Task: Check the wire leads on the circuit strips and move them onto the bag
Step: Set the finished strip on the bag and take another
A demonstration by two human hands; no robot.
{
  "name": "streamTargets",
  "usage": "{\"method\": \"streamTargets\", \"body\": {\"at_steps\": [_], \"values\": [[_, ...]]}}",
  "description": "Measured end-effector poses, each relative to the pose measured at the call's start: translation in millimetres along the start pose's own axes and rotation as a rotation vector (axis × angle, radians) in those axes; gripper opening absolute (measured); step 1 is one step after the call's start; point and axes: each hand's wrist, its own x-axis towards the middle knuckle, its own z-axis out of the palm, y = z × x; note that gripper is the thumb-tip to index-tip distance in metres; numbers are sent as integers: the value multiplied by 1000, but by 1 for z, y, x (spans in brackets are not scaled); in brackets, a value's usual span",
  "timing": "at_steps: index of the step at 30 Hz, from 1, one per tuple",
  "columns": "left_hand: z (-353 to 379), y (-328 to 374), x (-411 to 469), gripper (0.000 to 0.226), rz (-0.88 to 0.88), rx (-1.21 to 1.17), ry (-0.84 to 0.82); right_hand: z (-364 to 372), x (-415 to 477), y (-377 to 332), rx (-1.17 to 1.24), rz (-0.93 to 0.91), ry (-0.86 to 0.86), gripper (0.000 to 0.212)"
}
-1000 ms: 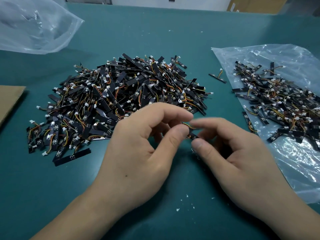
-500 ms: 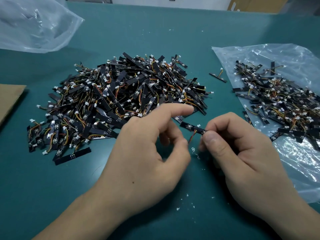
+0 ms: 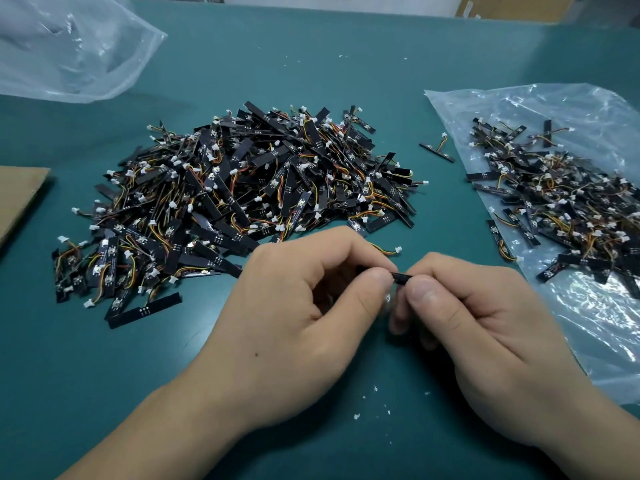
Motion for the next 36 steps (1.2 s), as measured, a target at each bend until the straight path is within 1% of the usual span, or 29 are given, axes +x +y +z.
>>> {"method": "streamTargets", "body": {"at_steps": [4,12,16,19,23,27,31,34,36], "values": [[1,-3,2,19,-36,9,-7,-1,0,1,32,29,42,35],[2,-3,2,18,-39,73,6,1,2,-2,-40,-2,11,34],[2,-2,3,18,-8,89,26,1,2,-3,-18,14,15,33],[1,-3,3,16,-16,95,17,2,2,-3,-53,23,-9,34],[1,-3,3,17,-23,68,18,2,2,-4,-29,27,7,34],[2,-4,3,19,-61,109,-7,2,2,-4,-79,26,-2,35],[2,-4,4,20,-58,132,-31,1,2,-4,-47,33,3,34],[1,-5,4,20,-68,91,-35,1,1,-3,-37,41,-7,33],[1,-4,4,20,-68,104,-29,2,1,-3,-51,50,-11,33]]}}
